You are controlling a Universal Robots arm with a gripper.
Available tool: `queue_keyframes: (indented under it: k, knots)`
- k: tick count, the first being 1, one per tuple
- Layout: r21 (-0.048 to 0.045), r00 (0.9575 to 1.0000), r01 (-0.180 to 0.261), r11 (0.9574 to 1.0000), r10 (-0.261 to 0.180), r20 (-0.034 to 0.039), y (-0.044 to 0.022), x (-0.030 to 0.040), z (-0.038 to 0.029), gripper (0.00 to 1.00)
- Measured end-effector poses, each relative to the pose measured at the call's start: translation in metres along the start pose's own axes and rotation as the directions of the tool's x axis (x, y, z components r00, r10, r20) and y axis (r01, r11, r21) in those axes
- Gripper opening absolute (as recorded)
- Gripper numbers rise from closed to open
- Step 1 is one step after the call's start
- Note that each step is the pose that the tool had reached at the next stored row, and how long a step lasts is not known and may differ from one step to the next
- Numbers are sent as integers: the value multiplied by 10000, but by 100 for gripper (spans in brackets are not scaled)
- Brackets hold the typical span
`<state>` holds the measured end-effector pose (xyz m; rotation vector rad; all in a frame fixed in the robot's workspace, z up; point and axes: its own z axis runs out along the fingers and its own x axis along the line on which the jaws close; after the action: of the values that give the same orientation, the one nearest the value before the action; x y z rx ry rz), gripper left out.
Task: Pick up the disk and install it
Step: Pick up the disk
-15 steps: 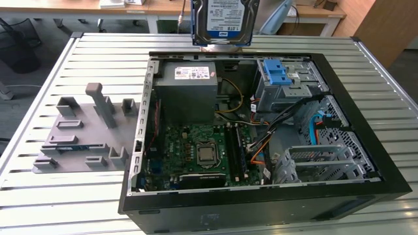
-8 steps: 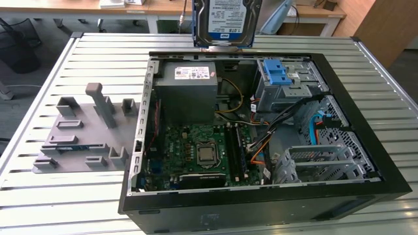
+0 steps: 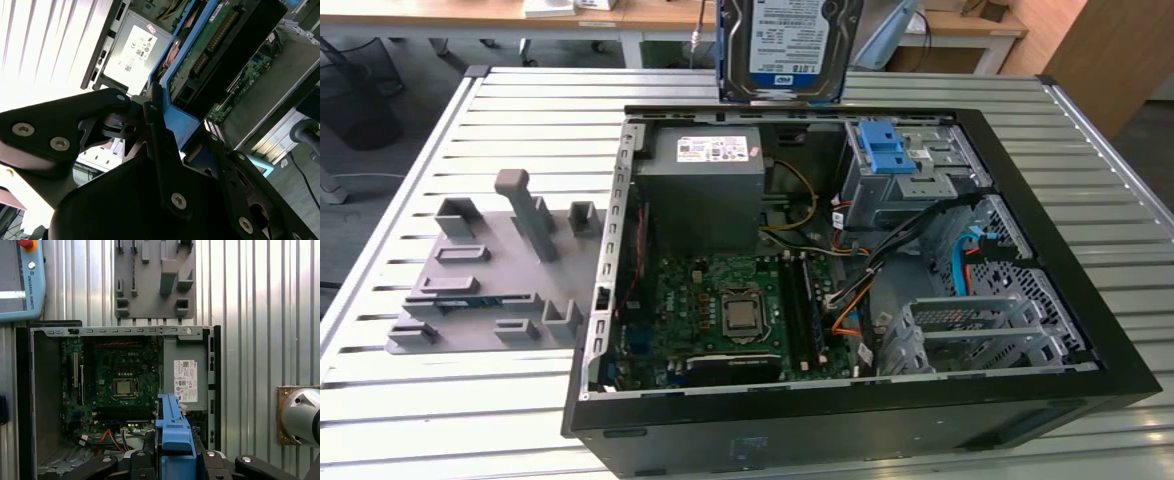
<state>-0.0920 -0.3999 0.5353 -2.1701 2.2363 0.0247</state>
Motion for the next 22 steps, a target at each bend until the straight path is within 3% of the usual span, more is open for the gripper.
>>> queue_keyframes:
  k: [13, 22]
  knots:
    - [0, 10000, 11, 10000, -11, 0, -62, 182, 5, 37]
    - [0, 10000, 11, 10000, -11, -1, -180, 233, 6, 37]
